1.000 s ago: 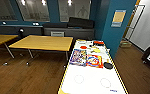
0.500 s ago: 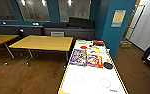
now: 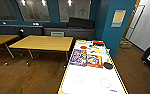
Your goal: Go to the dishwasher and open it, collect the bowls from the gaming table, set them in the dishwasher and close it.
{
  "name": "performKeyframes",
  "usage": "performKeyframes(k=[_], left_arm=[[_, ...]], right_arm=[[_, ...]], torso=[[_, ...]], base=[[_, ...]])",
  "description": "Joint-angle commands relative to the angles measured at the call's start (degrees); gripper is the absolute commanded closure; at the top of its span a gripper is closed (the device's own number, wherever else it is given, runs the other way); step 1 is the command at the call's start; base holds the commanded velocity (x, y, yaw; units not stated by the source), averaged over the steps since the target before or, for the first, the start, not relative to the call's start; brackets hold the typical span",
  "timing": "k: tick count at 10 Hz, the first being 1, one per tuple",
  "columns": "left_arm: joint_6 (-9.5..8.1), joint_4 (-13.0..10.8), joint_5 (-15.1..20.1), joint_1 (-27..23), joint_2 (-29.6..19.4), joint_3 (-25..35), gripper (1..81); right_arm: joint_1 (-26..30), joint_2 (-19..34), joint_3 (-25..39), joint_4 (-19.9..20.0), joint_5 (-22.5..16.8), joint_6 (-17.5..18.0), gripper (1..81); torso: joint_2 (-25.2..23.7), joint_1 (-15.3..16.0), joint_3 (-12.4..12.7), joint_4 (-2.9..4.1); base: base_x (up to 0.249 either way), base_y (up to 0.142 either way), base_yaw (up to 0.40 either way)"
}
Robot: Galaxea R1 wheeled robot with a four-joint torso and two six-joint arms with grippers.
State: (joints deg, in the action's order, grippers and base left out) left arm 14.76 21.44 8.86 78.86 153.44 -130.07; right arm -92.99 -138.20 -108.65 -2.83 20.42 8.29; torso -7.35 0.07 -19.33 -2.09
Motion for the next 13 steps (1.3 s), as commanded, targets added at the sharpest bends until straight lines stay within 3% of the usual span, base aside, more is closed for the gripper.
performKeyframes(k=[1,3,5,8,9,10,13], left_arm=[[0.36,-2.1,2.2,-1.6,3.8,-7.8,81.1],[0.44,-2.9,2.7,-0.9,10.3,-18.8,81.1],[0.53,-3.0,2.8,-0.4,14.0,-24.8,81.1],[0.53,-3.1,2.5,-0.1,15.2,-25.5,81.1],[0.71,-3.2,2.5,-0.1,15.5,-25.5,81.1],[2.89,-3.4,2.2,0.4,16.5,-25.6,81.1],[3.43,-3.2,1.8,0.6,15.2,-24.9,81.1]], right_arm=[[2.1,-1.5,-7.1,-1.2,-7.1,0.4,81.1],[2.2,-3.9,-11.3,-1.0,-8.0,0.5,81.1],[2.2,-4.9,-12.4,-1.0,-8.1,0.5,81.1],[2.6,-5.7,-13.9,-0.9,-8.1,0.6,81.1],[2.7,-5.7,-14.2,-0.9,-8.1,0.6,81.1],[2.8,-5.7,-14.6,-0.9,-8.1,0.5,81.1],[3.8,-5.7,-18.9,-1.3,-9.3,0.5,81.1]], torso=[[0.0,0.0,0.0,0.0],[0.0,0.0,0.0,0.0],[0.0,0.0,3.4,0.0],[0.0,0.0,6.1,0.0],[0.0,0.0,4.1,0.0],[0.0,0.0,5.1,0.0],[-0.1,-0.1,5.4,0.0]], base=[[0.0,0.0,0.0],[0.0,0.0,0.0],[0.0,0.0,0.0],[0.0,0.0,0.0],[0.0,0.0,0.0],[0.0,0.0,0.0],[0.0,0.0,0.0]])
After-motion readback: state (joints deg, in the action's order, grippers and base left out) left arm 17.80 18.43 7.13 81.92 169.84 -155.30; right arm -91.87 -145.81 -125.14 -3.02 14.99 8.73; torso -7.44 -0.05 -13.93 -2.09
